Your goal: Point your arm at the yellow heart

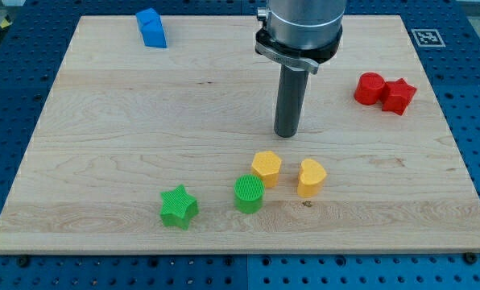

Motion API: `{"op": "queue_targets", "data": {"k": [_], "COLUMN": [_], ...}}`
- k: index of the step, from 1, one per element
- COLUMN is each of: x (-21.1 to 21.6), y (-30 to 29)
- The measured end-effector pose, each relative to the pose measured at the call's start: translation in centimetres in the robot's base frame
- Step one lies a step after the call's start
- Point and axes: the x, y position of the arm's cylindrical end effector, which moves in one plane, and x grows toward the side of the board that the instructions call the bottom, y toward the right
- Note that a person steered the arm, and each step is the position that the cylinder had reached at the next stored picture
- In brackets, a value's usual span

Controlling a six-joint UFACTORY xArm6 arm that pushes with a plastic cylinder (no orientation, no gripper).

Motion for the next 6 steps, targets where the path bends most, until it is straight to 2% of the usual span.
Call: {"op": "queue_targets", "data": {"k": [2, 5, 6], "x": [1.3, 5.8, 9.4], "y": [1.5, 10.8, 10.9]}}
